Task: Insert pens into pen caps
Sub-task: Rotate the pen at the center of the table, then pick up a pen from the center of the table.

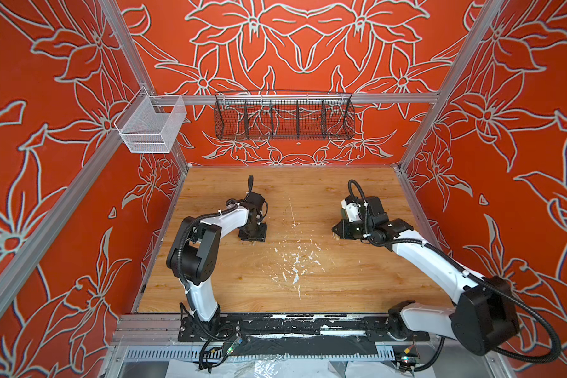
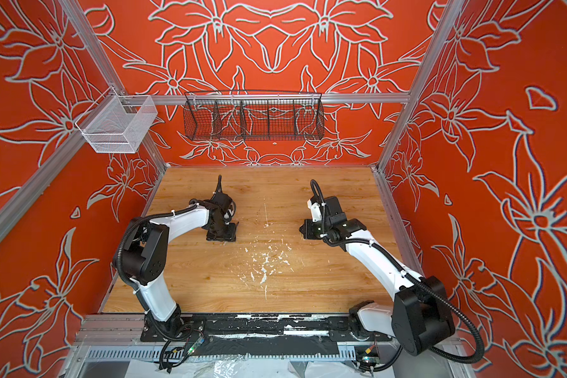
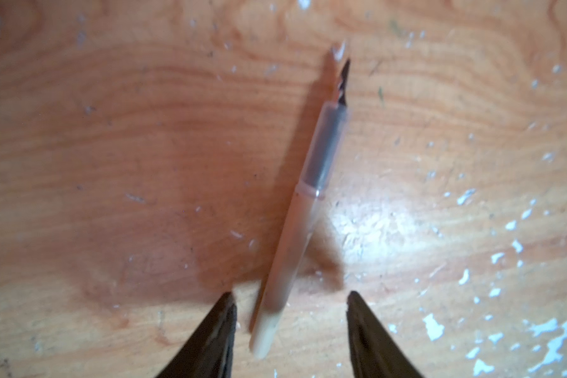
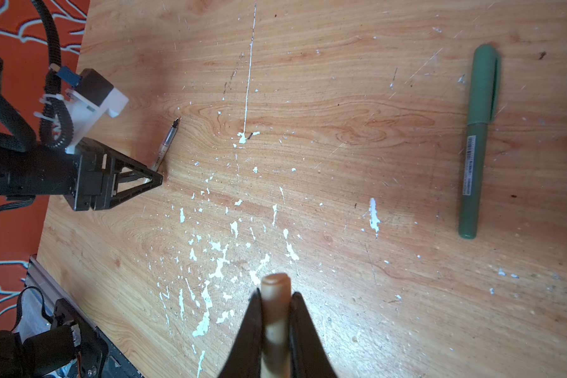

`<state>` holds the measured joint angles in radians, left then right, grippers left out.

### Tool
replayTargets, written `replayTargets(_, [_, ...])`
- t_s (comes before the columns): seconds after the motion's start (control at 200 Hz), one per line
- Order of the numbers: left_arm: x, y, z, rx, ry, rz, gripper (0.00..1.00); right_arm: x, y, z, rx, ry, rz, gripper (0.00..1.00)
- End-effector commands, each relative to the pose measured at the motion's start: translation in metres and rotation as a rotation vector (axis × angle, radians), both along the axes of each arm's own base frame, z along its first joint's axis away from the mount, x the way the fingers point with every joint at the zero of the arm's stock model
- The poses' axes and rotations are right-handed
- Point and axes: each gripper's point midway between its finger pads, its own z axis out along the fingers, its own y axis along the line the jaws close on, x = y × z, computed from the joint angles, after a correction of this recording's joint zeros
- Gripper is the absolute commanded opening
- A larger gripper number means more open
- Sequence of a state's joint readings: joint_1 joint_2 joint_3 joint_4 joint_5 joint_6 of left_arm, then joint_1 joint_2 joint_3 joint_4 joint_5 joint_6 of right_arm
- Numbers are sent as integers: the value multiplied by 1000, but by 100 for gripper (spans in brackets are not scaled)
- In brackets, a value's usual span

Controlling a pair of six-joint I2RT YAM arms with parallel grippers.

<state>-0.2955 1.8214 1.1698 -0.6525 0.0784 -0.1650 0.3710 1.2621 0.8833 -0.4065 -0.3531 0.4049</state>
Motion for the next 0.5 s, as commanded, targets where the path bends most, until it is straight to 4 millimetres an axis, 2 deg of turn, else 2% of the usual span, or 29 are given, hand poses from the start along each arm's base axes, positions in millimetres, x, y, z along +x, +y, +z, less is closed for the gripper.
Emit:
replayTargets(0.0, [-9,-5,-4,32,37,-41,50,-3,-1,0,8,1,-9,0])
replayTargets(0.205, [-25,-11,-16,3,83,-45,48,-4,-1,2,14,-5,-12,0])
replayTargets(0.29, [-26,-15,-11,-20,81,-49,46,-4,-1,3,18,-8,-11,0])
replayTargets(0.45, [-28,-9,-10,10,73,-34,46,-4,-1,4,20,-10,-13,0])
replayTargets(0.495, [-27,-7,-12,25,74,-32,43,-3,-1,4,20,-13,-15,0])
